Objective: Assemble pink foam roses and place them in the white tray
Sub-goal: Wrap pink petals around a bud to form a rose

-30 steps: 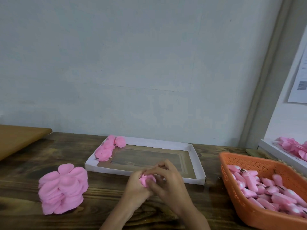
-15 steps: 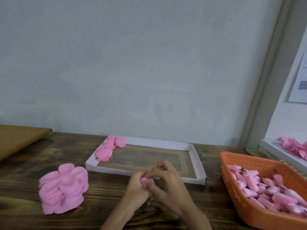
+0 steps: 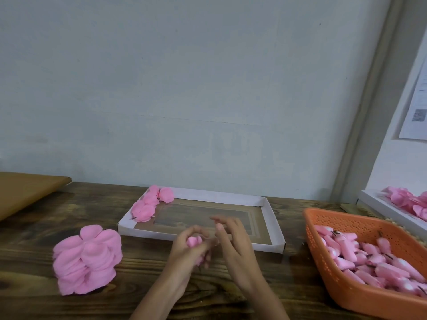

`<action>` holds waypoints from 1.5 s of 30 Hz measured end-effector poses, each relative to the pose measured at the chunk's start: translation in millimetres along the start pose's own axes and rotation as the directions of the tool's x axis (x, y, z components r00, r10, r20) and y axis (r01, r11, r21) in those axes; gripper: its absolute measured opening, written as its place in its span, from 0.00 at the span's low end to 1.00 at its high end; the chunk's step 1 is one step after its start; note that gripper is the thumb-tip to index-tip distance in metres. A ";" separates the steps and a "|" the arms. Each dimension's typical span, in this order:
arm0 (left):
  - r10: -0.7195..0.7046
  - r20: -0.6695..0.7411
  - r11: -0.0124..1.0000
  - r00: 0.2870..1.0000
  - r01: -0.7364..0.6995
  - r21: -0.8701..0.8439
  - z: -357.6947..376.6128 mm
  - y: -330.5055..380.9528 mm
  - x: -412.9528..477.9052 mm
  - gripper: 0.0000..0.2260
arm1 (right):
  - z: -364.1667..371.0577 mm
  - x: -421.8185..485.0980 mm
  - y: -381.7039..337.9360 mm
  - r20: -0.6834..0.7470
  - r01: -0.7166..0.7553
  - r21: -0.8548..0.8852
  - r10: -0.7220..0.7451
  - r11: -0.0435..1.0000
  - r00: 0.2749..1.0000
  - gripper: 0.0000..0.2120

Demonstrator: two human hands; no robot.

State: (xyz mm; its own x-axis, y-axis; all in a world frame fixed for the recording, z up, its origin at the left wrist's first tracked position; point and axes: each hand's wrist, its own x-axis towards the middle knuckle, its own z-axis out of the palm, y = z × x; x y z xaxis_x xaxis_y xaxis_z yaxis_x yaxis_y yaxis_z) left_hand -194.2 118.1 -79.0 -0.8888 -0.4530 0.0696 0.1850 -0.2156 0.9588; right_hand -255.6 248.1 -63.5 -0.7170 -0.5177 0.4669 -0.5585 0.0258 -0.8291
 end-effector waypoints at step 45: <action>0.051 -0.059 0.973 0.997 -0.063 -0.220 -0.3 17.7 -6.6 0.21 | 32.0 -5.9 -10.4 0.435 -0.476 0.675 0.217 0.563 0.874 0.12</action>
State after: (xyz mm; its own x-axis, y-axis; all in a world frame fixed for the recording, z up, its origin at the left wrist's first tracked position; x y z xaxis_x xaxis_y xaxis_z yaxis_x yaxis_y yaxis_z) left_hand -184.9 117.0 -62.6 -0.8518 -0.5138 0.1017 0.3281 -0.3721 0.8683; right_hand -232.2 223.5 -67.5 -0.5660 -0.8190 0.0940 0.3089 -0.3164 -0.8969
